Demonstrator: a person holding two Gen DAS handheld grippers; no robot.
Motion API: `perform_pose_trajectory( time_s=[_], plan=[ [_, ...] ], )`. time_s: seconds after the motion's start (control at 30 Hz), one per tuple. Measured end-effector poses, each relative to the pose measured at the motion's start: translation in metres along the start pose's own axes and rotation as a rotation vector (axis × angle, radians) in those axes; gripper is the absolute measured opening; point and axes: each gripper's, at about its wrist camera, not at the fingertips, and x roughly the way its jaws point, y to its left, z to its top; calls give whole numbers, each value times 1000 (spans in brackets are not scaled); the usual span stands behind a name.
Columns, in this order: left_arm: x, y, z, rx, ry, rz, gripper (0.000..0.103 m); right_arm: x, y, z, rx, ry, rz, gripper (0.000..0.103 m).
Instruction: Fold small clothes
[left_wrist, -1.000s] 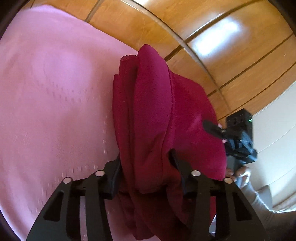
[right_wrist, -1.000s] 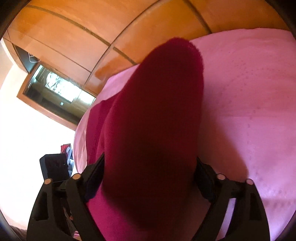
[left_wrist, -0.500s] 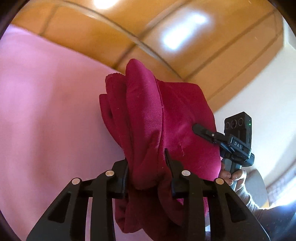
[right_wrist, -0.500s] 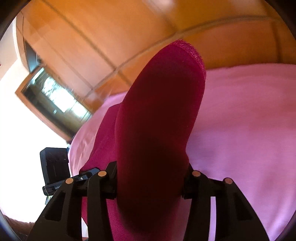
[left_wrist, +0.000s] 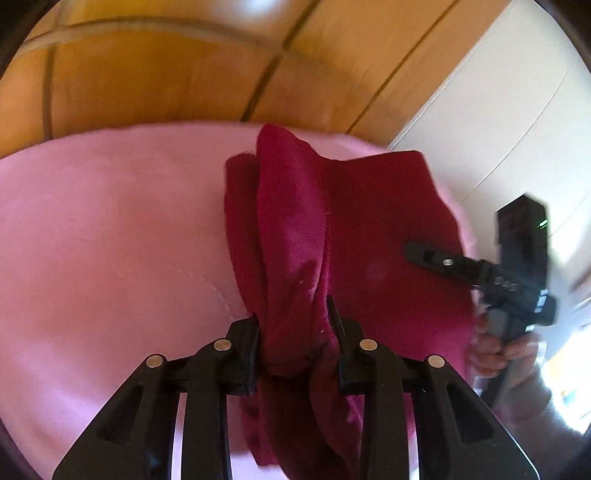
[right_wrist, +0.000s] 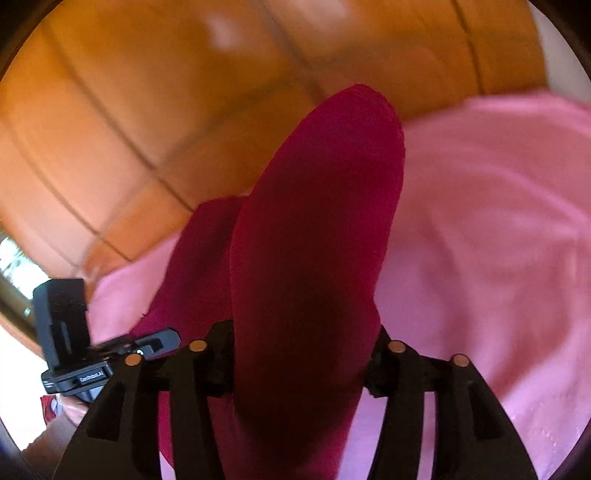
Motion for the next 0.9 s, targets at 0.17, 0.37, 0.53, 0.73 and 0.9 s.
perform_pose_trajectory(
  time_s=[0.17,0.37,0.53,0.73,0.9],
  plan=[
    [-9,-9,-8,-14,-48,63,37,-4,-16,-15,36,-53,-83,79],
    [-35,-18,-20,6,-150,167,39,-62,41,-29,-104,-229,-133,71],
    [-17,-14,-20,-4,-137,217,39,-23,73,-40,-210,-153,-211,72],
    [-23,2,-21,-38,-154,215,49,29,68,-48,-241,-162,-347,73],
    [-38,-7,-26,-78,-192,285,69,29,67,-52,-245,-161,-357,75]
  ],
)
